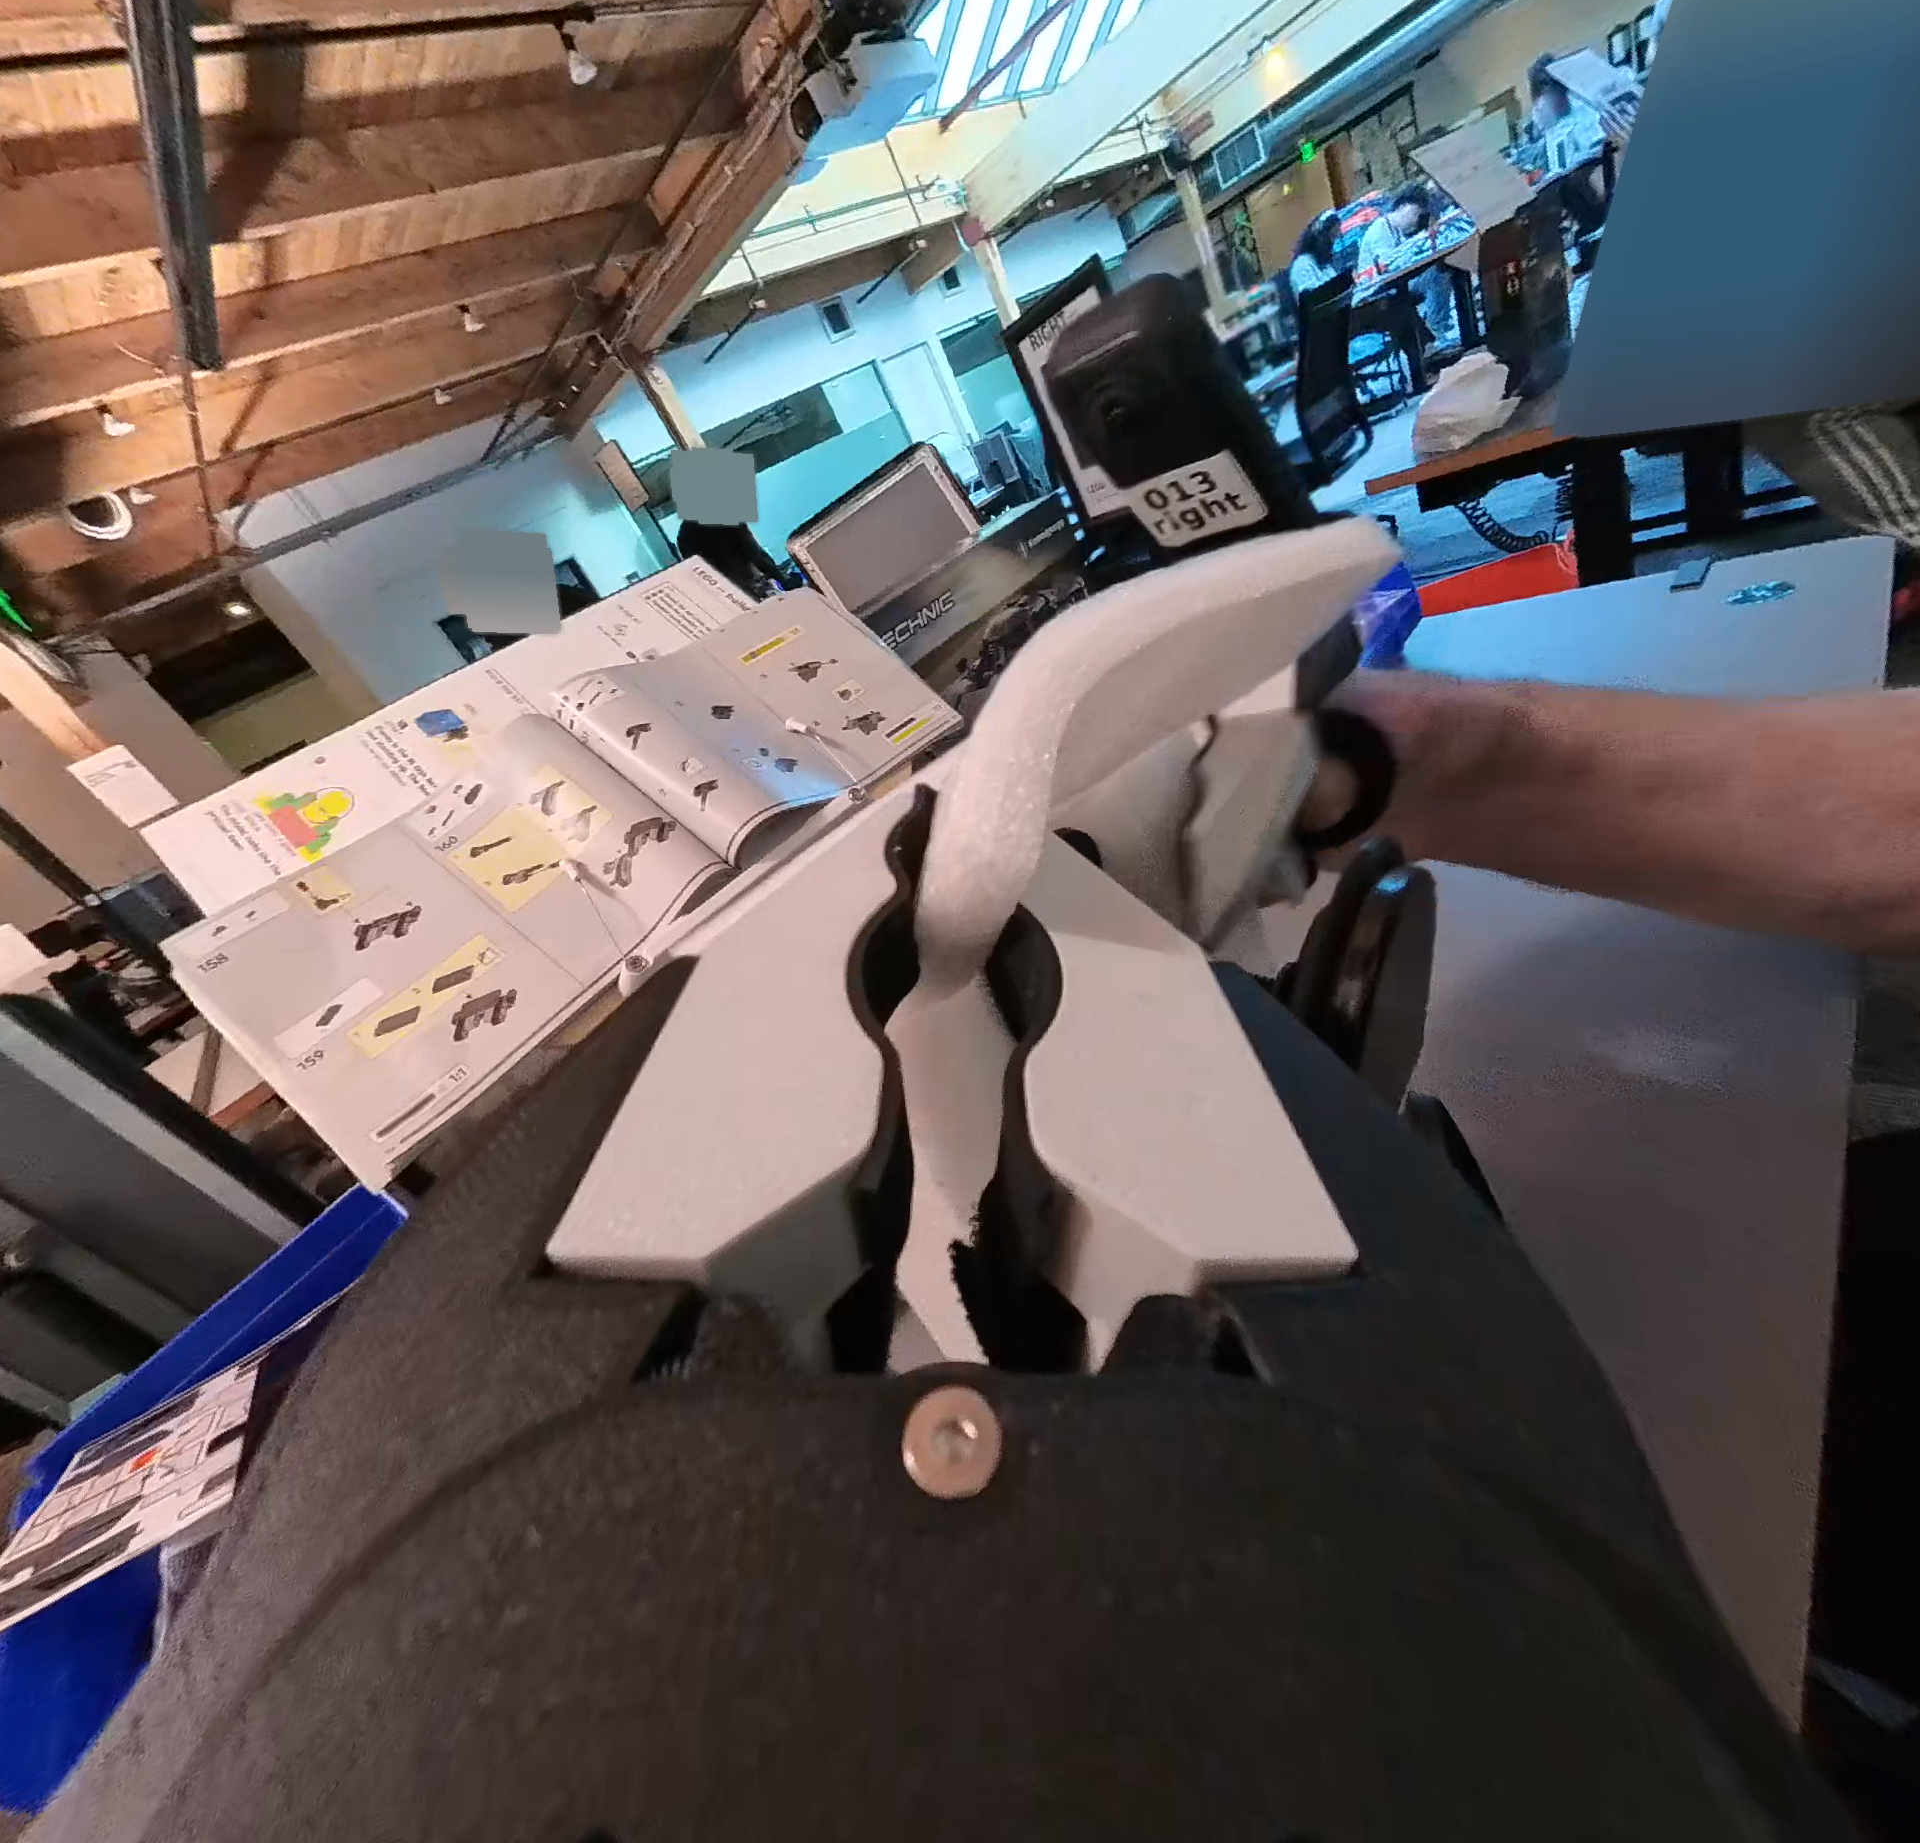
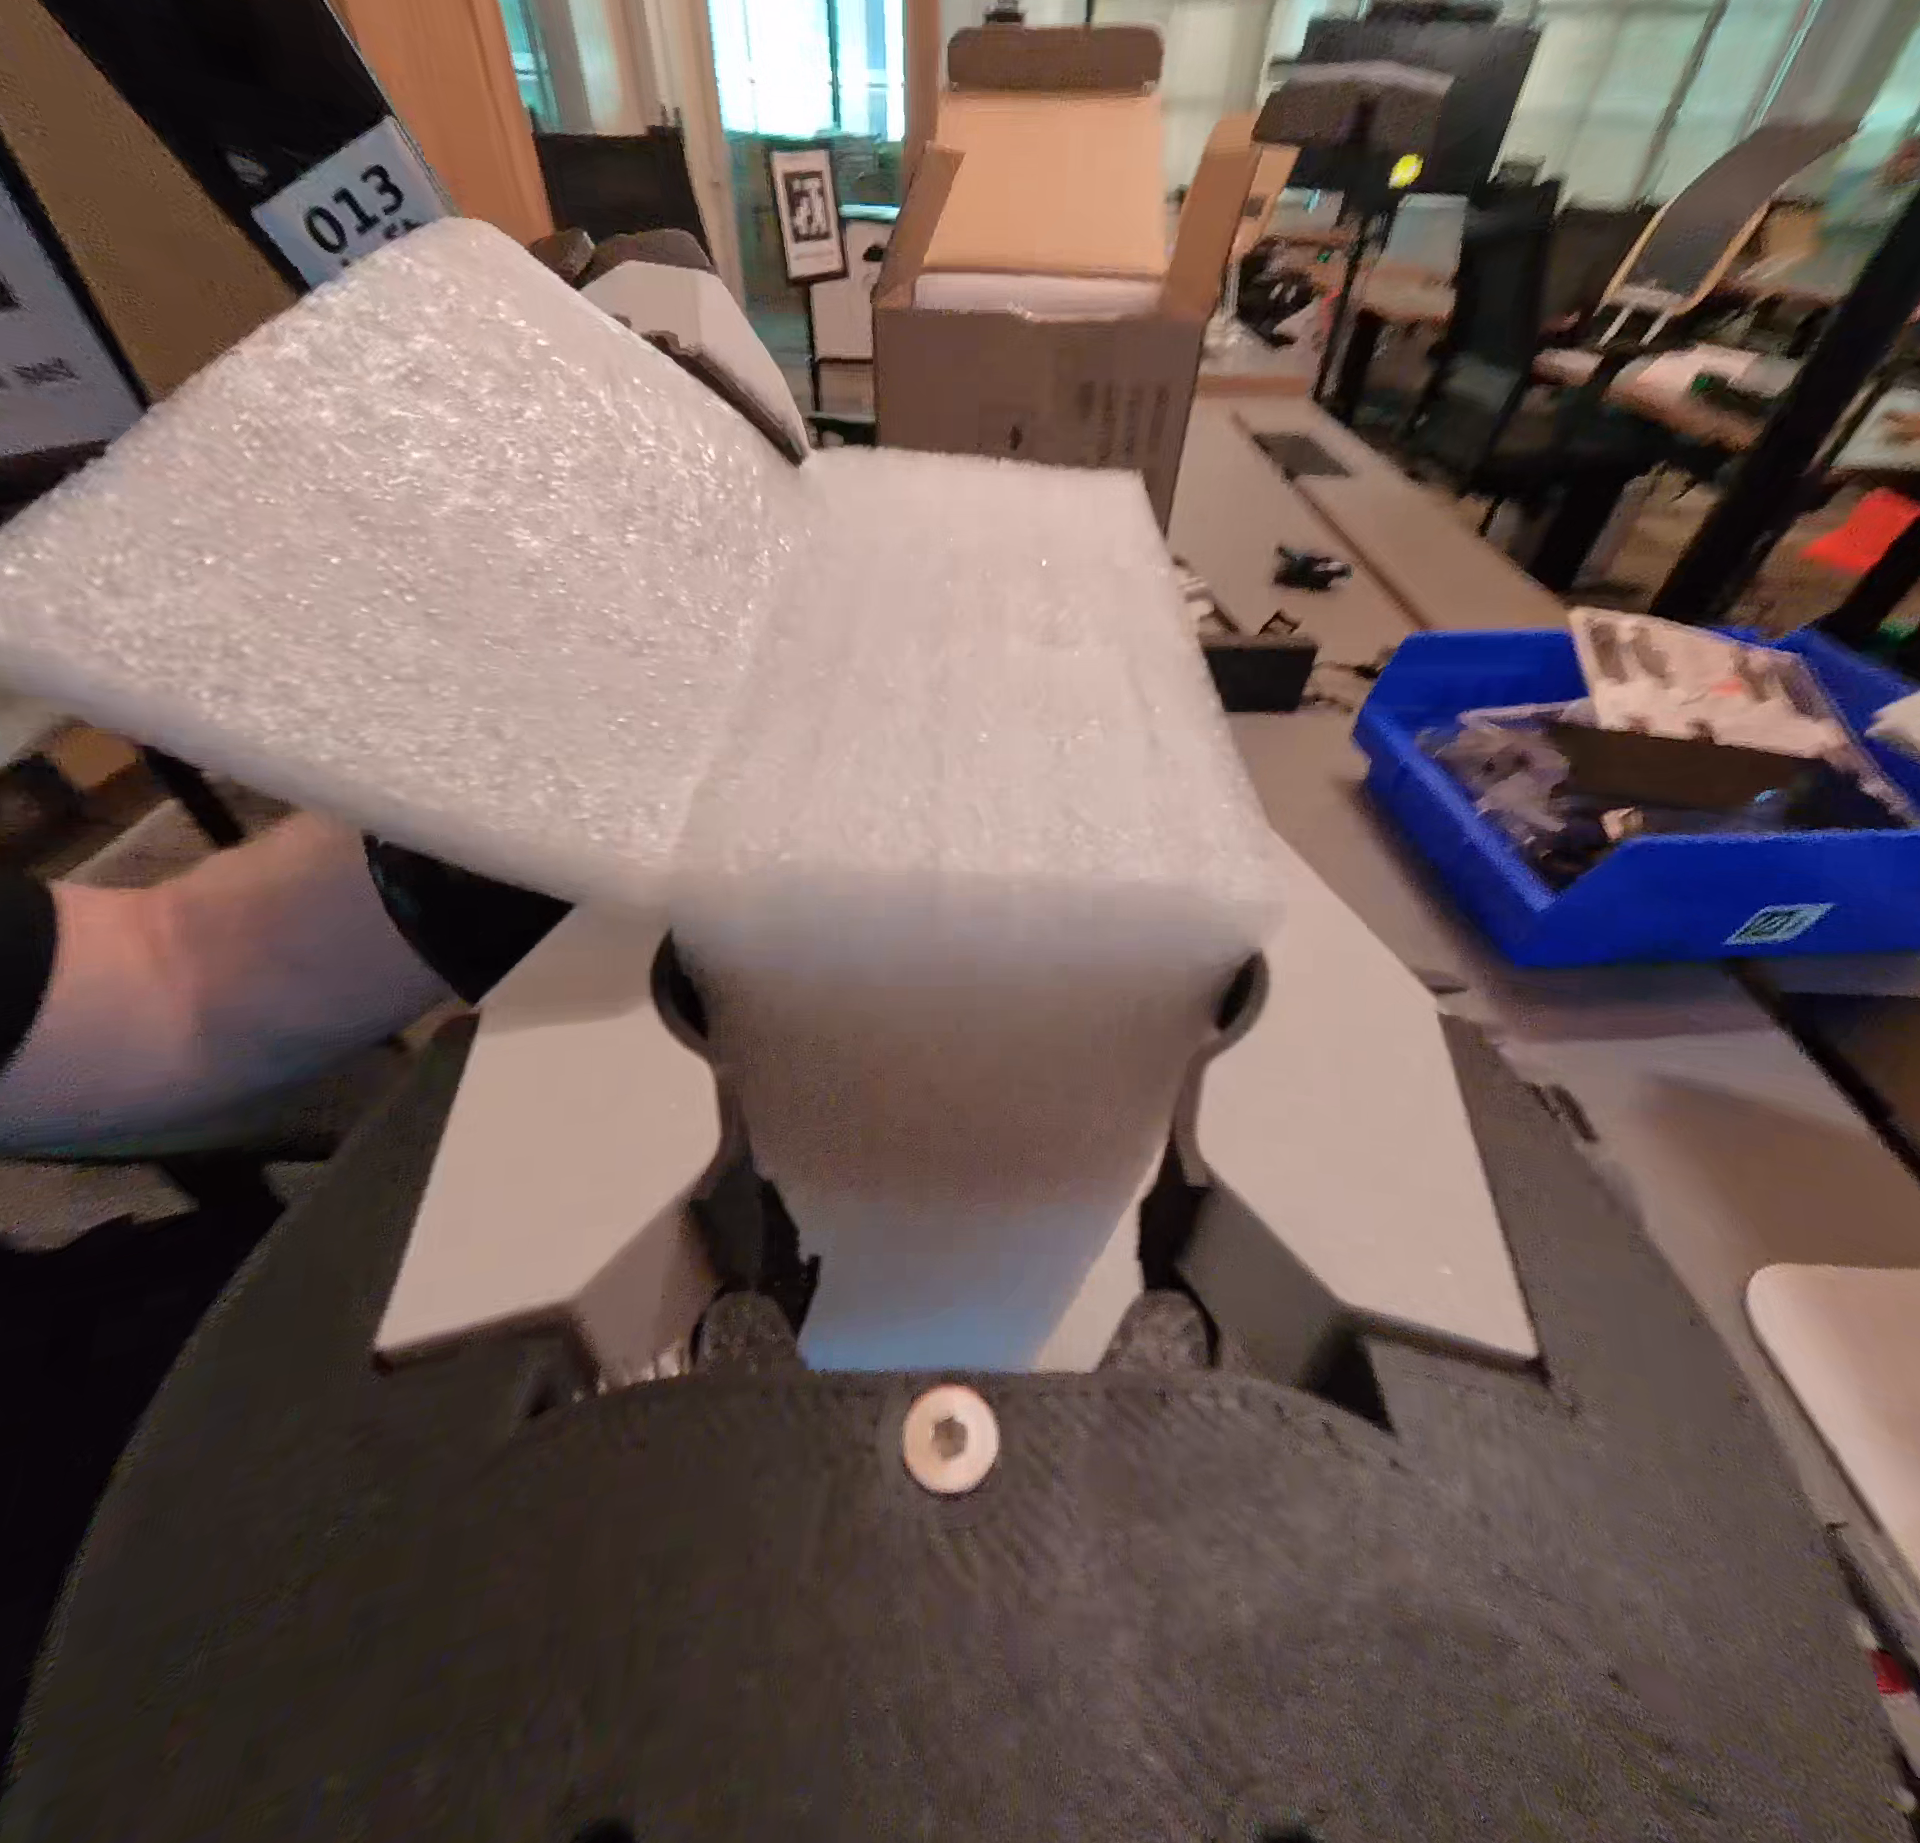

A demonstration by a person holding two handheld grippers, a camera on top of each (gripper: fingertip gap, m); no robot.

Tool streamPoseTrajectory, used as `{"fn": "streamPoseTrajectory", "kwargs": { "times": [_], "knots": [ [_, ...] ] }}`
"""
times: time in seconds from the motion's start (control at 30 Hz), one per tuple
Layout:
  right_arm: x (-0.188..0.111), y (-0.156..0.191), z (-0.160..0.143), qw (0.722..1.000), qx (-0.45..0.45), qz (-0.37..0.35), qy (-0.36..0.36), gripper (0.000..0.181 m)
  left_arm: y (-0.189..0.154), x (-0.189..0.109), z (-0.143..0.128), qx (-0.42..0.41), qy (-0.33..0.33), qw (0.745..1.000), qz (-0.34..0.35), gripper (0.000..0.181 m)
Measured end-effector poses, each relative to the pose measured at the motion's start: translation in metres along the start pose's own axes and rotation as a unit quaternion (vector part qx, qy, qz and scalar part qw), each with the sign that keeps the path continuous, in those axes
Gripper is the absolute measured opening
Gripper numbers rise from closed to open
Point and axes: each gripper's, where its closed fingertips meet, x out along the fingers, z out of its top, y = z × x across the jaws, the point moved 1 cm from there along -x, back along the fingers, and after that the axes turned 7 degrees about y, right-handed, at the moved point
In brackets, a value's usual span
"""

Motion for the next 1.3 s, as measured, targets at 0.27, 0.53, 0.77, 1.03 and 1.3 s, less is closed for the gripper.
{"fn": "streamPoseTrajectory", "kwargs": {
  "times": [0.27, 0.53, 0.77, 1.03, 1.3],
  "knots": [
    [0.010, 0.000, 0.005, 0.999, 0.020, 0.027, 0.007, 0.074, 0.006, -0.016, -0.010, -0.003, 0.073, 0.996, 0.056, 0.015],
    [0.019, -0.008, 0.008, 0.999, 0.041, 0.006, 0.022, 0.075, -0.006, -0.072, 0.003, 0.051, 0.152, 0.968, 0.195, 0.075],
    [0.026, -0.008, 0.011, 0.993, 0.062, -0.098, 0.022, 0.074, -0.035, -0.046, -0.024, -0.081, 0.169, 0.958, 0.217, 0.107],
    [0.031, 0.000, 0.016, 0.987, 0.073, -0.146, -0.004, 0.074, -0.025, -0.055, -0.040, -0.137, 0.119, 0.930, 0.321, 0.122],
    [0.035, 0.003, 0.017, 0.984, 0.074, -0.164, -0.004, 0.074, -0.028, -0.034, -0.062, -0.246, 0.076, 0.933, 0.253, 0.118]
  ]
}}
